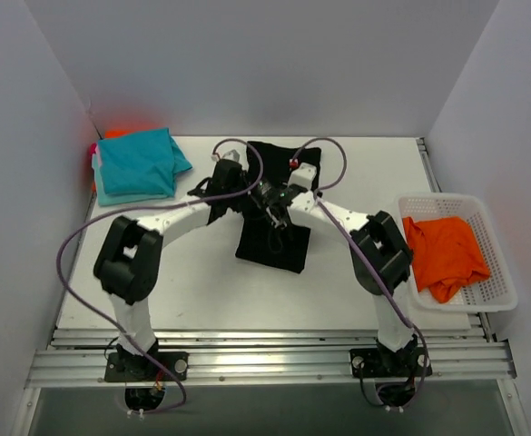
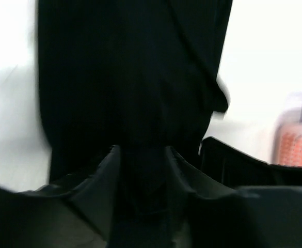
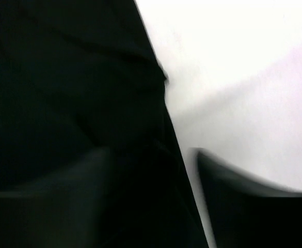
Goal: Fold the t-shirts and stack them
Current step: Fold the tshirt
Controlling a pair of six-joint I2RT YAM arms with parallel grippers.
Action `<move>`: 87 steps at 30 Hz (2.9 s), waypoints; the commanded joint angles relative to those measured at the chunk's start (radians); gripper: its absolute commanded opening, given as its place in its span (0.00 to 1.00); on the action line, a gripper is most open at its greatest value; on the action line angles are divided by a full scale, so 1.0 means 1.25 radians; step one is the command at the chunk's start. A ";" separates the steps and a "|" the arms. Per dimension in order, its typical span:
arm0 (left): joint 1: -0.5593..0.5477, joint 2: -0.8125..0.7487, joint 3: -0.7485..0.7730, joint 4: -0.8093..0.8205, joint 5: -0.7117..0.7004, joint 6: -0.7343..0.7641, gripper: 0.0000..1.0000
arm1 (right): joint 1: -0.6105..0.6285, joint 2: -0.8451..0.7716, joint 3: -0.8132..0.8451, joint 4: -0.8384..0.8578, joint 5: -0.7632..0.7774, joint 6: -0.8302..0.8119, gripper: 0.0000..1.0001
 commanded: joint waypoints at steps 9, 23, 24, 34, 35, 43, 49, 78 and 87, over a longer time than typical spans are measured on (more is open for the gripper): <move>0.125 0.243 0.475 -0.063 0.174 0.048 0.84 | -0.120 0.092 0.358 -0.075 0.087 -0.164 1.00; 0.081 -0.299 -0.282 0.054 -0.078 -0.013 0.82 | 0.047 -0.437 -0.544 0.420 -0.155 -0.113 0.95; 0.066 -0.318 -0.343 0.059 -0.091 -0.018 0.82 | 0.058 -0.446 -0.565 0.428 -0.160 -0.089 0.94; -0.031 -0.287 -0.524 0.246 -0.067 -0.107 0.81 | 0.106 -0.337 -0.651 0.495 -0.188 -0.009 0.89; -0.036 -0.250 -0.519 0.256 -0.060 -0.107 0.80 | 0.106 -0.318 -0.648 0.504 -0.188 -0.007 0.88; -0.034 -0.127 -0.493 0.335 -0.016 -0.119 0.77 | 0.106 -0.214 -0.635 0.519 -0.193 0.003 0.78; -0.036 -0.128 -0.489 0.345 -0.005 -0.119 0.67 | 0.099 -0.221 -0.644 0.514 -0.187 0.005 0.46; -0.145 -0.601 -0.478 -0.046 -0.112 -0.116 0.02 | 0.297 -0.554 -0.537 0.086 -0.063 0.127 0.00; -0.142 -0.680 -0.407 -0.152 -0.141 -0.102 0.03 | 0.317 -0.561 -0.429 -0.016 -0.009 0.128 0.00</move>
